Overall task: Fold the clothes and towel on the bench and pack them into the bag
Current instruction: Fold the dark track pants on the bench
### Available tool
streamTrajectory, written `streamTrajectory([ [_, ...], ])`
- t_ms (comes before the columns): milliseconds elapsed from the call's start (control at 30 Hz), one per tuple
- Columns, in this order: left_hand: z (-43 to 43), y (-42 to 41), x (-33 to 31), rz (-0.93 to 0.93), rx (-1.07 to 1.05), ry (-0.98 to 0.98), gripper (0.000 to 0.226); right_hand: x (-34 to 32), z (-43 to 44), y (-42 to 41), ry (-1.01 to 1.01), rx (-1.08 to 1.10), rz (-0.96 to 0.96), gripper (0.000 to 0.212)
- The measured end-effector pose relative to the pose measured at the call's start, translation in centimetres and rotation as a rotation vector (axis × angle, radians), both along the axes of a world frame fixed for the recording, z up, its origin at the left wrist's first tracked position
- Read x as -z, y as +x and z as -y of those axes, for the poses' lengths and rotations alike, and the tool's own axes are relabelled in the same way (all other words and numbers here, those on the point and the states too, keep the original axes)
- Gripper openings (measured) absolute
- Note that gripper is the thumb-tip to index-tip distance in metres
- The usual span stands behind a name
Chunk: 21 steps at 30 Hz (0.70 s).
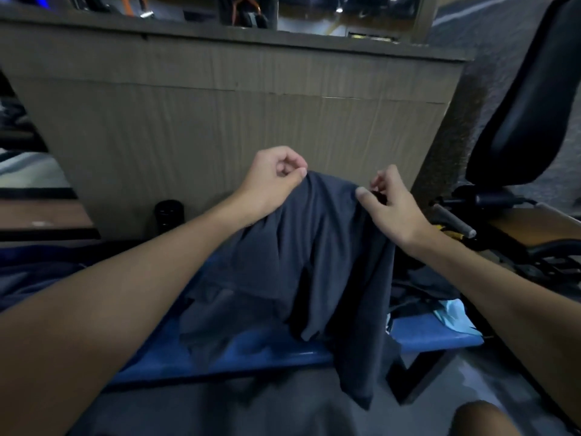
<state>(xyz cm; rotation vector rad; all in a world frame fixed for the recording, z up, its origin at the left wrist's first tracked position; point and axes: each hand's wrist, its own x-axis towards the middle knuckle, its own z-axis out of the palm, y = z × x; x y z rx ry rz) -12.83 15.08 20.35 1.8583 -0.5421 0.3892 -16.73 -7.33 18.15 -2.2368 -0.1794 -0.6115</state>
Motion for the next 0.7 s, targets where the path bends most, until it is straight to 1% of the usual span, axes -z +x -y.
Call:
streamTrajectory([
  [67,-0.3,-0.4,-0.7,-0.022,0.003,-0.049,0.007,0.4,-1.2,-0.5,-0.104,-0.027,-0.062,0.034],
  [133,-0.3,-0.7,-1.4,-0.027,-0.003,-0.083,0.008,0.5,-2.4,-1.2,-0.218,-0.014,-0.137,0.038],
  [167,-0.2,-0.8,-1.8,-0.027,-0.009,-0.089,0.007,0.3,-3.2,-1.6,-0.233,-0.02,-0.148,0.04],
  [200,0.0,-0.9,-2.2,-0.027,-0.012,-0.087,0.006,0.0,-3.9,-2.0,-0.207,-0.047,-0.135,0.044],
  [267,0.5,-1.1,-2.8,-0.032,-0.011,-0.079,0.009,-0.7,-5.3,-2.6,-0.13,-0.117,-0.077,0.055],
  [300,0.9,-1.3,-3.0,-0.039,-0.01,-0.079,0.012,-0.9,-5.9,-2.7,-0.137,-0.135,-0.048,0.056],
  [333,1.2,-1.3,-3.1,-0.048,-0.008,-0.082,0.013,-0.9,-6.2,-2.6,-0.169,-0.141,-0.019,0.052],
  [400,1.7,-1.6,-3.4,-0.065,0.001,-0.106,0.014,-1.0,-6.3,-2.0,-0.196,-0.128,0.033,0.028],
  [433,1.8,-1.8,-3.5,-0.079,0.016,-0.131,0.012,-1.0,-6.0,-1.8,-0.159,-0.134,0.054,0.019],
  [467,1.8,-2.0,-3.6,-0.109,0.055,-0.167,0.009,-1.1,-5.6,-1.7,-0.095,-0.152,0.06,0.014],
  [500,1.6,-2.3,-3.7,-0.158,0.115,-0.194,0.011,-1.3,-5.1,-1.6,-0.015,-0.168,0.053,0.012],
  [533,1.3,-2.4,-3.7,-0.215,0.186,-0.183,0.023,-1.6,-4.7,-1.6,0.059,-0.175,0.049,0.011],
  [567,0.8,-2.5,-3.3,-0.272,0.255,-0.128,0.04,-2.0,-4.2,-1.6,0.123,-0.171,0.058,0.014],
  [633,-0.1,-2.5,-2.1,-0.376,0.313,0.044,0.072,-2.8,-3.6,-1.6,0.235,-0.14,0.081,0.023],
  [667,-0.4,-2.5,-1.3,-0.399,0.313,0.126,0.08,-3.2,-3.4,-1.6,0.285,-0.131,0.087,0.025],
  [700,-0.6,-2.6,-0.5,-0.394,0.305,0.185,0.075,-3.6,-3.1,-1.7,0.329,-0.131,0.09,0.024],
])
